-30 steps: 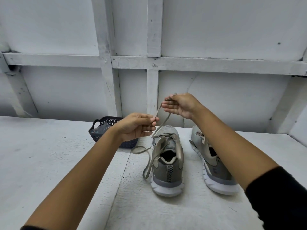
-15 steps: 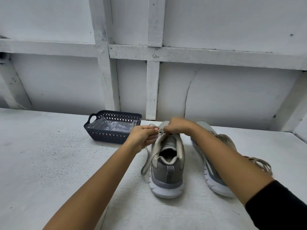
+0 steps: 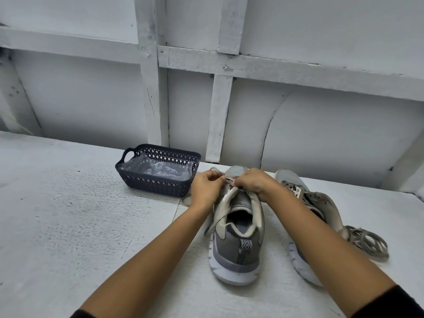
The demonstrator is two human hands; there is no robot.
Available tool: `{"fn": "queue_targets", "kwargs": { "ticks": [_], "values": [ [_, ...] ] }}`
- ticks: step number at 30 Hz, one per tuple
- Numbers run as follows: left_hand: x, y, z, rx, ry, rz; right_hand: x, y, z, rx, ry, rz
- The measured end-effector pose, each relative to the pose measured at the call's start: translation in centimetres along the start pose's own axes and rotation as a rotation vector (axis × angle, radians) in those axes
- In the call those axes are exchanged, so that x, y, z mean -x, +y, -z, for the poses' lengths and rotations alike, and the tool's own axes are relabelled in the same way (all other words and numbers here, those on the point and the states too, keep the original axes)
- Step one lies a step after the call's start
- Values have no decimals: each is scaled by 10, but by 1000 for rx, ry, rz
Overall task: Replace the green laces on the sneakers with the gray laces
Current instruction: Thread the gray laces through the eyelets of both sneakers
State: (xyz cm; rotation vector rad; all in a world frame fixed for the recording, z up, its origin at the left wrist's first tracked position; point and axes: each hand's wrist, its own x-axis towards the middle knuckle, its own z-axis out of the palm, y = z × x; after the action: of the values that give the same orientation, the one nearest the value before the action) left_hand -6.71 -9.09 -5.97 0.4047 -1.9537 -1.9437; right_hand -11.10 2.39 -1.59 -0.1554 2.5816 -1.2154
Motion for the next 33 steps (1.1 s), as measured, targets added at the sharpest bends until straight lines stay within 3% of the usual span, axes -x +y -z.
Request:
{"fn": "queue_targets", "kwargs": {
  "ticks": [7,15,23,27,29,33],
  "values": [
    [-3,-3,-4,-29,24,-60,-6,7,-5,-108,-11,-8],
    [1,-3,-2,-261,4,-182,-8,9,-9,-118,10,-43],
    [1,1,5,-395,-166,-119,-9,7,-15,-49,46,-19],
    [13,10,10,-221,-355,32,-9,11,-14,24,67,-11],
    [23,10,9,-226,-448,9,-9,12,-12,-6,82,9],
    [38,10,5,-272,-382,-35,-1,12,-7,-162,206,48]
  ]
}}
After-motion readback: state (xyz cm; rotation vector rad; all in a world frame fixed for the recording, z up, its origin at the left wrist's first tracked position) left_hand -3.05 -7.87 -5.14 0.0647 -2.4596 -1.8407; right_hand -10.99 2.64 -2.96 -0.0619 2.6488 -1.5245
